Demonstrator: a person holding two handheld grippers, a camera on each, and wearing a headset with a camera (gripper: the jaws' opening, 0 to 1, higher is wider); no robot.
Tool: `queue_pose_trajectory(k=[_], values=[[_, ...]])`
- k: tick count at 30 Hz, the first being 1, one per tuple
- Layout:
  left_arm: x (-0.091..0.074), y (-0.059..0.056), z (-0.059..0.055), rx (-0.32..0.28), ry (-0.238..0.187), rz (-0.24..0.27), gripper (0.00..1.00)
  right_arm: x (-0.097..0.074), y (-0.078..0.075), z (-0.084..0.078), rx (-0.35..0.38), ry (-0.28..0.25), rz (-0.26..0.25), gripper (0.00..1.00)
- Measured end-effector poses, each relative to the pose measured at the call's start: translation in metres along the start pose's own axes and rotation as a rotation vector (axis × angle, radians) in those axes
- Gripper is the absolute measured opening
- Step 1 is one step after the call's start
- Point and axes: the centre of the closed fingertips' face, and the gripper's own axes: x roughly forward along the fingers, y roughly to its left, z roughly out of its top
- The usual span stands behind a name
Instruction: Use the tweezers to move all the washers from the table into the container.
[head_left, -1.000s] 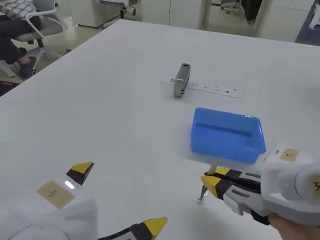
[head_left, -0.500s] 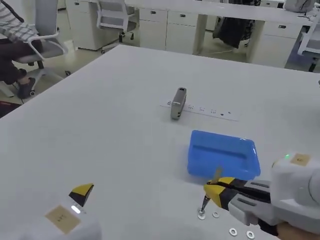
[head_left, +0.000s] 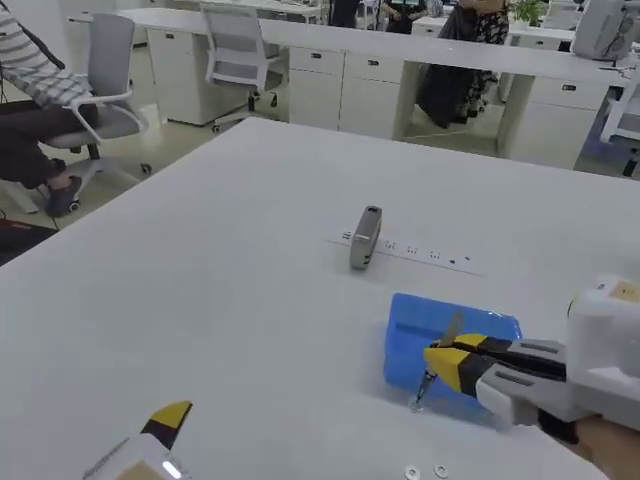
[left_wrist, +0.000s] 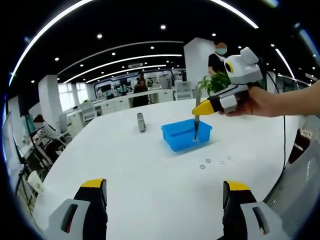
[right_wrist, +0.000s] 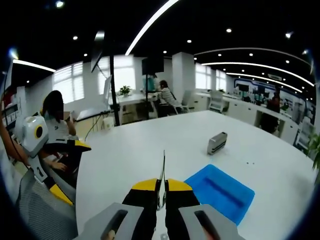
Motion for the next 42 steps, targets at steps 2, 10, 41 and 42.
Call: queue_pose_trajectory(k=[2,10,41,42], values=[[0.001,0.0,-0.001,0.0,0.005,0.001,0.99,0.002,-0.005,0.006,-0.003,-0.007,-0.001,0.0],[0.001,-0.001,-0.003,0.001,0.013,-0.005,0.99,0.019,-0.025,0.028,-0.024,-0.042,-0.027,0.0],[0.003,0.003,-0.012,0.008,0.06,0.022,0.99,0.072,-0.082,-0.022,0.132,0.007,-0.145,0.01],[0.003,0.003,-0.012,0.008,0.06,0.023,0.99,0.072,-0.083,-0.024,0.134,0.01,-0.148,0.01]])
